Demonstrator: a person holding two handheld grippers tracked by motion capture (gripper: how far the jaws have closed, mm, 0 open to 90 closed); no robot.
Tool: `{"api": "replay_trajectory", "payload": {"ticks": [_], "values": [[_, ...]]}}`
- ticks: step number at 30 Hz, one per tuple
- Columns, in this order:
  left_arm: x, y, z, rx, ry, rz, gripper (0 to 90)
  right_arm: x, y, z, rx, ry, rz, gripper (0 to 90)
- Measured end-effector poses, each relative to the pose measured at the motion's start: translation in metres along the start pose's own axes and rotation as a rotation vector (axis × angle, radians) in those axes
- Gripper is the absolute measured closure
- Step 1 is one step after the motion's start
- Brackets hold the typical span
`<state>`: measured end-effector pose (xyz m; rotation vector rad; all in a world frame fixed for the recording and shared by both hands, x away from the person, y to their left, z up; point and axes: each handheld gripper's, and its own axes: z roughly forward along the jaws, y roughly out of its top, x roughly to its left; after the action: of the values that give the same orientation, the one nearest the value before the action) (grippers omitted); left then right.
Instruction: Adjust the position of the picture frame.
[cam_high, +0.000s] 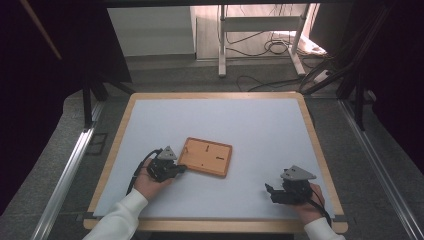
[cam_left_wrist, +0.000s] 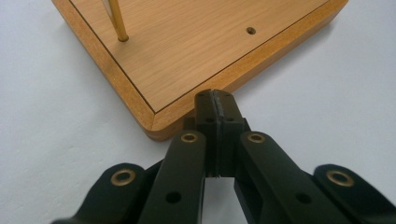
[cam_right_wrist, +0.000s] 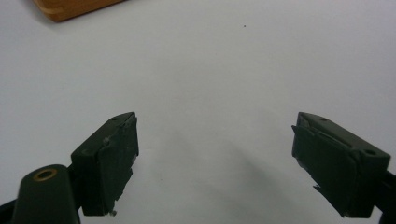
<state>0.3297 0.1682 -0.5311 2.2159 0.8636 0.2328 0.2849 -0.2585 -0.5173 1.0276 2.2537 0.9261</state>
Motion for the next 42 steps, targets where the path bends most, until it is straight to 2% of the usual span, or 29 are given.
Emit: {"api": "replay_trajectory", "payload": {"ticks": [5, 7, 8, 9, 10, 11, 12, 14, 15, 16, 17, 18, 19, 20, 21, 22, 25, 26, 27, 30, 34, 35, 42], "values": [[-0.001, 0.0, -0.005, -0.028, 0.016, -0.008, 90.0, 0.001, 0.001, -0.001, -0.012, 0.006, 0.001, 15.3], [0.0, 0.0, -0.011, -0.053, 0.01, -0.023, 90.0, 0.001, 0.002, -0.002, -0.02, 0.009, 0.006, 15.3], [0.0, -0.001, -0.017, -0.082, 0.001, -0.042, 90.0, 0.001, 0.002, -0.002, -0.021, 0.012, 0.009, 15.4], [0.0, -0.003, -0.019, -0.096, -0.007, -0.058, 90.0, 0.001, 0.003, -0.002, -0.025, 0.015, 0.013, 15.5], [0.0, -0.003, -0.019, -0.096, -0.007, -0.058, 89.7, 0.001, 0.004, -0.002, -0.026, 0.019, 0.019, 15.6], [0.0, -0.005, -0.021, -0.106, -0.012, -0.072, 84.8, 0.001, 0.006, -0.002, -0.029, 0.023, 0.023, 15.8], [-0.001, -0.007, -0.023, -0.107, -0.007, -0.08, 84.8, 0.001, 0.006, -0.002, -0.029, 0.023, 0.023, 15.8], [-0.001, -0.01, -0.025, -0.115, 0.011, -0.083, 77.6, 0.002, 0.012, -0.001, -0.042, 0.036, 0.037, 17.8], [-0.001, -0.012, -0.026, -0.119, 0.02, -0.095, 73.0, 0.004, 0.022, 0.001, -0.057, 0.052, 0.042, 22.2], [-0.001, -0.012, -0.026, -0.119, 0.02, -0.095, 69.7, 0.004, 0.022, 0.001, -0.057, 0.052, 0.042, 22.2], [-0.001, -0.012, -0.026, -0.115, 0.039, -0.111, 63.8, 0.007, 0.035, 0.007, -0.068, 0.075, 0.03, 30.7], [-0.001, -0.012, -0.026, -0.115, 0.039, -0.111, 59.5, 0.007, 0.035, 0.007, -0.068, 0.075, 0.03, 30.7], [-0.001, -0.013, -0.024, -0.106, 0.052, -0.126, 55.3, 0.008, 0.05, 0.016, -0.07, 0.119, 0.024, 47.7], [-0.001, -0.014, -0.023, -0.103, 0.058, -0.125, 52.2, 0.008, 0.057, 0.023, -0.069, 0.133, 0.024, 55.2], [-0.001, -0.014, -0.023, -0.103, 0.058, -0.125, 49.3, 0.008, 0.057, 0.023, -0.069, 0.133, 0.024, 55.2], [-0.002, -0.014, -0.021, -0.095, 0.069, -0.137, 46.1, 0.008, 0.072, 0.039, -0.064, 0.155, 0.027, 68.2], [-0.002, -0.015, -0.021, -0.088, 0.073, -0.131, 41.6, 0.01, 0.093, 0.067, -0.033, 0.178, 0.004, 83.6], [-0.002, -0.015, -0.021, -0.088, 0.073, -0.131, 40.6, 0.01, 0.093, 0.067, -0.033, 0.178, 0.004, 83.6], [-0.001, -0.015, -0.022, -0.087, 0.074, -0.129, 39.5, 0.012, 0.106, 0.083, -0.015, 0.182, -0.013, 90.0], [0.0, -0.016, -0.022, -0.088, 0.075, -0.136, 37.3, 0.013, 0.122, 0.103, 0.005, 0.179, -0.033, 90.0], [0.001, -0.018, -0.022, -0.086, 0.069, -0.135, 36.1, 0.013, 0.134, 0.117, 0.012, 0.19, -0.048, 90.0], [0.001, -0.019, -0.022, -0.085, 0.066, -0.131, 35.4, 0.013, 0.139, 0.125, 0.025, 0.185, -0.057, 90.0], [0.001, -0.02, -0.021, -0.079, 0.067, -0.131, 34.6, 0.014, 0.146, 0.15, 0.08, 0.191, -0.09, 90.0]]}}
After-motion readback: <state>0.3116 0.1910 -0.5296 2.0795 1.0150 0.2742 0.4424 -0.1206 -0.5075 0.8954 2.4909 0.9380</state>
